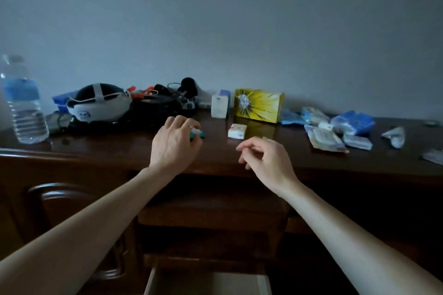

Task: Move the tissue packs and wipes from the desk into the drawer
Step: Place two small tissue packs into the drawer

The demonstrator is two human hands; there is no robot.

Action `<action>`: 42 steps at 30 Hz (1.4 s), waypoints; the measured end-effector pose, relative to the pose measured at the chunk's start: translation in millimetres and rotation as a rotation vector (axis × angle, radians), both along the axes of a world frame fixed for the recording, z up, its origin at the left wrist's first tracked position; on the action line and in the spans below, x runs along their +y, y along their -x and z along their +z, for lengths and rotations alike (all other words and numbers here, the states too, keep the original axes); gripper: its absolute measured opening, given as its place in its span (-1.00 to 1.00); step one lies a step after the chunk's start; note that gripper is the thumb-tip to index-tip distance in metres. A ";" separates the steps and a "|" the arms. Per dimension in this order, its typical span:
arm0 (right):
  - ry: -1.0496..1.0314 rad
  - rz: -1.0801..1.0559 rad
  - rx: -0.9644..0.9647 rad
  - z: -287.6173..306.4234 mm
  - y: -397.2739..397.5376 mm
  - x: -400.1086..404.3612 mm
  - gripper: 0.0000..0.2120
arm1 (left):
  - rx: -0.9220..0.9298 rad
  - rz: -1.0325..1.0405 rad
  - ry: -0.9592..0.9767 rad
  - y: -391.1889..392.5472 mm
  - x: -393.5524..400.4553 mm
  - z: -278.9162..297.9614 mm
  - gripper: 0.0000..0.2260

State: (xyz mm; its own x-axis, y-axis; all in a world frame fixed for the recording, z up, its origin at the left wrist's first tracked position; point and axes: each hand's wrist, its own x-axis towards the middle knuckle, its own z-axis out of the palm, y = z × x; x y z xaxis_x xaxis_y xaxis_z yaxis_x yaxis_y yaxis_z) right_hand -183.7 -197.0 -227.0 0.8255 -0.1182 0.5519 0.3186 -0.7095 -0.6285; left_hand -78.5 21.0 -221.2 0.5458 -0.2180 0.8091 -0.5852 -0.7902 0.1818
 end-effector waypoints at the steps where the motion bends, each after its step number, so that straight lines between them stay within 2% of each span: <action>1: 0.090 -0.088 -0.034 9.3 -9.8 -4.8 -0.87 | 0.078 0.049 -0.035 -13.3 1.4 7.6 -0.71; 4: 0.253 -0.240 0.019 20.0 -44.6 -20.1 -0.74 | 0.359 0.156 -0.082 -53.1 8.5 16.2 -0.54; 8: 0.400 -0.370 0.423 4.3 -95.0 -39.0 -0.35 | 0.588 0.151 -0.237 -94.2 8.9 -3.2 -0.42; 10: 0.427 -0.407 0.559 -6.1 -120.1 -47.7 -0.24 | 0.596 0.149 -0.256 -108.3 7.3 -17.4 -0.43; 12: 0.432 -0.468 0.564 -13.1 -142.1 -57.1 -0.26 | 0.497 0.145 -0.194 -119.9 7.1 -26.1 -0.53; 17: 0.324 -0.504 0.399 -19.0 -152.4 -65.1 -0.61 | 0.388 0.053 -0.039 -122.7 8.5 -25.7 -0.56; 20: 0.006 -0.346 0.146 -9.0 -127.5 -46.7 -0.71 | 0.240 -0.016 0.022 -90.8 7.1 -19.3 -0.59; 22: -0.175 -0.250 -0.020 -10.2 -101.2 -19.7 -0.72 | 0.152 -0.086 0.197 -55.4 5.8 -28.6 -0.65; 24: -0.194 -0.172 -0.191 -25.8 -69.1 11.5 -0.75 | 0.052 -0.177 0.324 -12.9 6.5 -54.2 -0.69; 26: -0.141 -0.066 -0.288 -61.9 -34.8 36.2 -0.76 | -0.015 -0.266 0.298 26.6 9.6 -98.4 -0.69; 27: -0.111 -0.022 -0.289 -86.1 -19.2 45.5 -0.76 | 0.011 -0.286 0.280 43.9 12.3 -123.8 -0.69; 28: -0.099 0.008 -0.245 -113.6 -4.9 53.2 -0.75 | 0.084 -0.278 0.268 59.8 14.9 -151.2 -0.68; 30: -0.179 0.002 -0.021 -177.3 20.6 66.0 -0.74 | 0.350 -0.191 0.249 88.9 20.4 -209.1 -0.65; 34: -0.592 -0.150 0.662 -299.1 52.4 77.9 -0.71 | 1.113 -0.026 0.241 118.9 34.0 -307.5 -0.51; 37: -0.823 -0.349 1.053 -347.9 70.3 85.6 -0.77 | 1.609 0.028 0.409 125.2 46.7 -352.1 -0.50; 39: -0.807 -0.408 1.174 -369.3 79.5 87.9 -0.78 | 1.788 0.049 0.481 128.6 55.2 -369.0 -0.46; 42: -0.880 -0.274 1.210 -385.4 82.9 89.7 -0.88 | 1.828 -0.040 0.469 130.3 56.0 -380.5 -0.41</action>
State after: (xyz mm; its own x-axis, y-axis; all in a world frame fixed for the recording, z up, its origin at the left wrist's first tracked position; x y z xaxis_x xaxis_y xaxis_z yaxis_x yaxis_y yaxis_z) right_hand -266.6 -107.3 -612.4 0.6146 -0.2588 -0.7452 -0.7578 0.0691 -0.6489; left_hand -208.8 77.0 -601.7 0.6884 -0.2145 -0.6929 0.5370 -0.4915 0.6856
